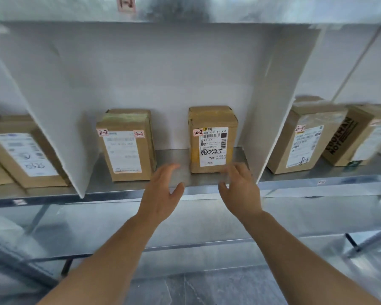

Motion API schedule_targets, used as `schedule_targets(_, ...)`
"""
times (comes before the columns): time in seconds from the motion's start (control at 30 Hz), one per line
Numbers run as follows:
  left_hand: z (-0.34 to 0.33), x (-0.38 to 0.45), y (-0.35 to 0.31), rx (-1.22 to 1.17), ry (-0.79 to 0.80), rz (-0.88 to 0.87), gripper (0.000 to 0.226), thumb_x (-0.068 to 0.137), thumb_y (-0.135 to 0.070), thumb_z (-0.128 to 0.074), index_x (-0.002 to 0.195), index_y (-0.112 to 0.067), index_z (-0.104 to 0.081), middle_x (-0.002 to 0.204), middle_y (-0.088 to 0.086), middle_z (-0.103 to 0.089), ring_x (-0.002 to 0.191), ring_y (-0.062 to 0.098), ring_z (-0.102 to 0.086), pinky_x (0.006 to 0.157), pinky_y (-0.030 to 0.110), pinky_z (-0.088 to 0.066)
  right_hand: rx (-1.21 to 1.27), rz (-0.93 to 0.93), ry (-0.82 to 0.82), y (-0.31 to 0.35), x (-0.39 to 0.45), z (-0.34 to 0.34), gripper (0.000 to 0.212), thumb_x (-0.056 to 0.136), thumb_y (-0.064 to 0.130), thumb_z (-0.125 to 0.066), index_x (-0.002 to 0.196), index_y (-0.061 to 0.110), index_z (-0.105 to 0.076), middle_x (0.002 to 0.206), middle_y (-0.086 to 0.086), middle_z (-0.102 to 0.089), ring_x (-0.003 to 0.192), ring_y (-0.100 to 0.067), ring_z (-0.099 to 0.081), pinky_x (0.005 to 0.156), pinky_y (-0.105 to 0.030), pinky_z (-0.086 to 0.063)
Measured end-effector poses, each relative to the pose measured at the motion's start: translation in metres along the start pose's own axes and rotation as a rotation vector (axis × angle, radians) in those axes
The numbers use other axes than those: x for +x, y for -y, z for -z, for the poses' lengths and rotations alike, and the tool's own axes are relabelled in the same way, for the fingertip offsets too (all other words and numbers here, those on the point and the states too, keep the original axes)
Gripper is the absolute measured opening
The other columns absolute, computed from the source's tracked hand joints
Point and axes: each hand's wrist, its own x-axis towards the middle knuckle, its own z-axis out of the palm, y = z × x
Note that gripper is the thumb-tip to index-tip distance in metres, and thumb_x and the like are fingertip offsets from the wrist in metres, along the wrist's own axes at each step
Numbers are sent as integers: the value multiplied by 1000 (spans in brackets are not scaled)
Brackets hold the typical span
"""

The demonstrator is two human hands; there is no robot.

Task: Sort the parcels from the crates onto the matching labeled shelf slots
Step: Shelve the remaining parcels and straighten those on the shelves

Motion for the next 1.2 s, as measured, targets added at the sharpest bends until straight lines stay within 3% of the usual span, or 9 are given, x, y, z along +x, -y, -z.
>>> schedule_targets(0.1, 30, -31, -10, 70, -22, -35, 44, 95, -31, -52, 138, -26, -42, 147, -8, -36, 133, 9, -33, 95, 8, -21, -8, 90, 4, 43, -23, 9, 27, 74, 2, -70, 99, 9, -65, 113, -12, -60, 91, -32, -62, 59, -32, -49)
schedule_targets(0.2, 62, -59, -12, 162, -43, -96, 48, 96, -35, -49, 142, -26, -38, 154, -8, -25, 142, 10, -20, 103, 14, -15, -39, 181, -10, 86, -40, 18, 29, 60, 0, -79, 85, 10, -66, 90, -9, -63, 74, -30, -64, 45, -24, -42)
schedule_targets(0.27, 88, -73, -11, 207, -47, -116, 49, 96, -37, -48, 142, -24, -39, 156, -6, -21, 145, 14, -15, 109, 20, -14, -60, 244, -20, 113, -49, 24, 29, 58, 1, -80, 83, 10, -66, 86, -8, -63, 69, -27, -64, 41, -24, -43)
schedule_targets(0.4, 140, -97, -5, 286, -82, -158, 57, 91, -47, -40, 136, -13, -50, 152, 7, -33, 140, 31, -31, 111, 41, -24, -96, 298, -13, 167, -63, 39, 26, 62, 6, -77, 85, 9, -67, 87, -8, -64, 72, -29, -64, 45, -27, -46)
schedule_targets(0.53, 190, -110, -5, 346, -177, -142, 55, 89, -37, -51, 138, -11, -47, 149, 13, -36, 135, 35, -37, 106, 34, -23, -162, 370, -23, 218, -67, 56, 31, 64, 14, -77, 93, 9, -68, 91, -9, -65, 73, -28, -64, 44, -29, -47)
schedule_targets(0.7, 242, -110, -10, 331, -267, -78, 65, 93, -39, -53, 149, -20, -26, 157, 4, -19, 143, 24, -21, 114, 37, -22, -197, 453, -11, 272, -50, 73, 43, 87, 28, -56, 128, 16, -52, 125, -7, -53, 108, -29, -55, 74, -36, -48)
schedule_targets(0.87, 285, -101, -10, 403, -374, -18, 68, 94, -44, -47, 151, -28, -12, 160, -4, -9, 144, 20, -17, 114, 36, -21, -141, 580, 0, 318, -27, 89, 52, 95, 37, -43, 144, 22, -31, 142, -2, -38, 127, -21, -39, 93, -35, -43)
schedule_targets(1.2, 350, -82, -8, 426, -551, 78, 65, 96, -39, -46, 151, -27, -14, 159, -3, -11, 145, 15, -11, 115, 33, -18, -63, 728, -29, 382, 22, 92, 48, 97, 37, -42, 141, 20, -33, 140, -3, -38, 126, -22, -39, 88, -33, -43)
